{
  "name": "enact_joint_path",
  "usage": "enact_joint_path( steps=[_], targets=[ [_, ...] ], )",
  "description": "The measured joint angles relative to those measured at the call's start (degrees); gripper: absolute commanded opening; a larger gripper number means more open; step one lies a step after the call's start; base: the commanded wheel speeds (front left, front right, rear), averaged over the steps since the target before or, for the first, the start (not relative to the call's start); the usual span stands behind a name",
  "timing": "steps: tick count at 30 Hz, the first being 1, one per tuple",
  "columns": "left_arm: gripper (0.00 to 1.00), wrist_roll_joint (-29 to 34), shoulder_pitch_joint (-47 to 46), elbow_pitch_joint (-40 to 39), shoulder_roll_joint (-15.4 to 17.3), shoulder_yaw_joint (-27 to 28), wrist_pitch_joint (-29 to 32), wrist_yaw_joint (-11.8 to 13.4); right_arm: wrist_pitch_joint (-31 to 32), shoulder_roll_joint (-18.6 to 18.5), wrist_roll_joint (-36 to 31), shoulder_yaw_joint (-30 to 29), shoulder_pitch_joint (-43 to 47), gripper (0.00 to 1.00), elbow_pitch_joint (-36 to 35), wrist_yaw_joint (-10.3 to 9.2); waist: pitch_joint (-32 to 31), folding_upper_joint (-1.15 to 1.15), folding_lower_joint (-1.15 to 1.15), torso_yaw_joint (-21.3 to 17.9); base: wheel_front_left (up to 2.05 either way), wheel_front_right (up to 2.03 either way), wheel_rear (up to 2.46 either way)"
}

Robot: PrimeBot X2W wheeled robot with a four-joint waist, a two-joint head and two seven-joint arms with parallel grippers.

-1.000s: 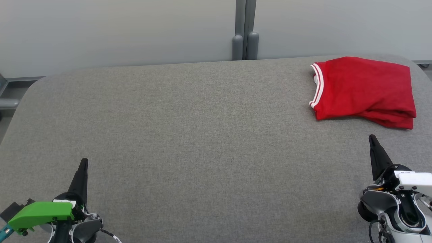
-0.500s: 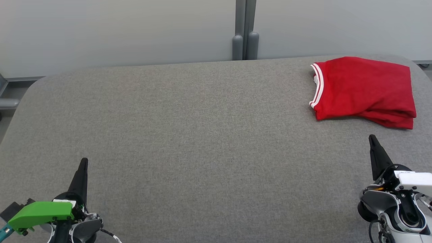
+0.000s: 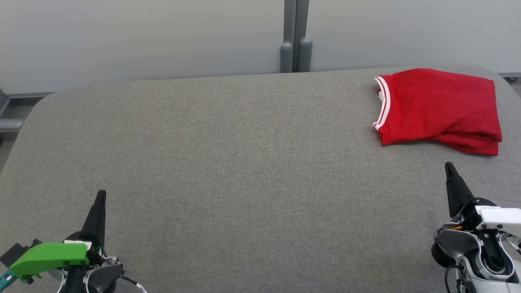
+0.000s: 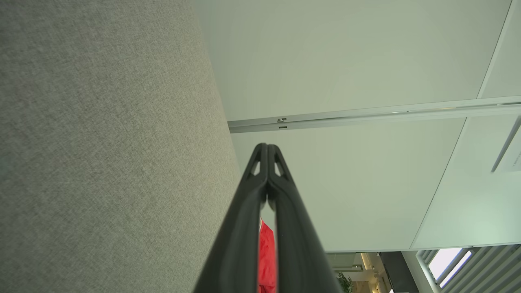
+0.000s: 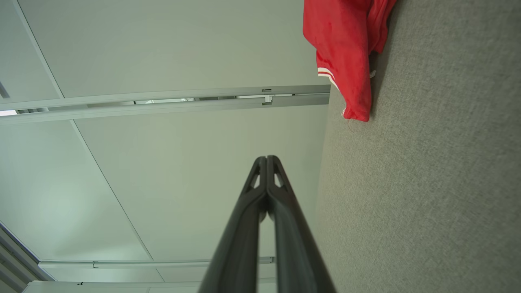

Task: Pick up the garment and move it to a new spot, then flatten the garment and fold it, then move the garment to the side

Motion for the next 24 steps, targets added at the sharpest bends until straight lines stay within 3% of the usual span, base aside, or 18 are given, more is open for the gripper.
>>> enact_joint_path(
  steps=[24],
  targets=[
    [0.0, 0.0, 0.0, -0.03, -0.01, 0.0, 0.0, 0.0, -0.01, 0.0, 0.09, 0.01, 0.0, 0.0, -0.02, 0.0, 0.0, 0.0, 0.0, 0.0, 0.0, 0.0, 0.0]
  ],
)
